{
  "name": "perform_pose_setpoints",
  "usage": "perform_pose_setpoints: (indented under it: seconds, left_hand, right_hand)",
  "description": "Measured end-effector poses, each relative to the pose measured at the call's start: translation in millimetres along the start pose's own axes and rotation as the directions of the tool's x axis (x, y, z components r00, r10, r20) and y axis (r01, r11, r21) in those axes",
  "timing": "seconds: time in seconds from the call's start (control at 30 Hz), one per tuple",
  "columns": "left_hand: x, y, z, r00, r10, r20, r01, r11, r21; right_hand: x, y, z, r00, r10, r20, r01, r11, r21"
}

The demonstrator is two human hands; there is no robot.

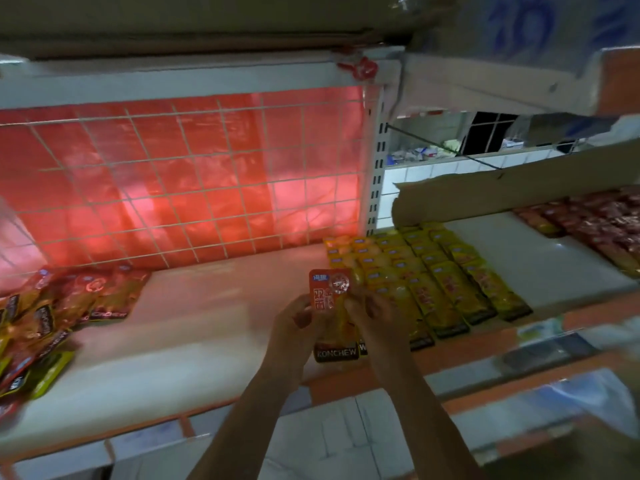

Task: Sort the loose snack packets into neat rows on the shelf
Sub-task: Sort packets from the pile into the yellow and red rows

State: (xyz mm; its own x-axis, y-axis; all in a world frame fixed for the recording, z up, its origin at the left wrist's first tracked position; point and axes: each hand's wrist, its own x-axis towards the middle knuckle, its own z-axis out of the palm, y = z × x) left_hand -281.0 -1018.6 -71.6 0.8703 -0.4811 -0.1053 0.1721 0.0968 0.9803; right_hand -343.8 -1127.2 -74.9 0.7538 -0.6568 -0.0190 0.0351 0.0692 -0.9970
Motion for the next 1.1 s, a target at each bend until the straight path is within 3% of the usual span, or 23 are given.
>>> perform_pose_setpoints:
  seconds: [0.23,0.33,0.53,0.67,1.1]
  left_hand:
    - [-19.5,-11.6,53.8,0.992,-0.085,0.091,0.089,0.995,-0.049]
    - [-16.9,-12.9,62.4,0.985,-0.169,0.018,0.170,0.985,-0.032]
    - [1.5,-20.6,51.7,0.994,-0.004,-0.111,0.023,0.985,0.170]
    - [22.1,-30.3,33.6,0.978,0.092,-0.186,0.008,0.879,0.476]
    - [36.6,-39.6,27.0,0.989,0.150,0.019,-0.115,0.669,0.734]
  right_hand:
    - [-4.7,0.4,-62.1,0.991,0.130,0.017,-0.129,0.990,-0.060]
    - [-3.8,-4.6,-71.4,0.991,0.135,0.013,-0.135,0.991,0.010]
    - [8.9,-8.1,-74.0,0.987,0.128,-0.101,-0.120,0.989,0.082]
    - [21.9,-9.3,-78.0,0.967,0.113,-0.226,-0.098,0.992,0.078]
    - [37.3,-5.7,-73.5,0.935,0.092,-0.341,-0.073,0.995,0.067]
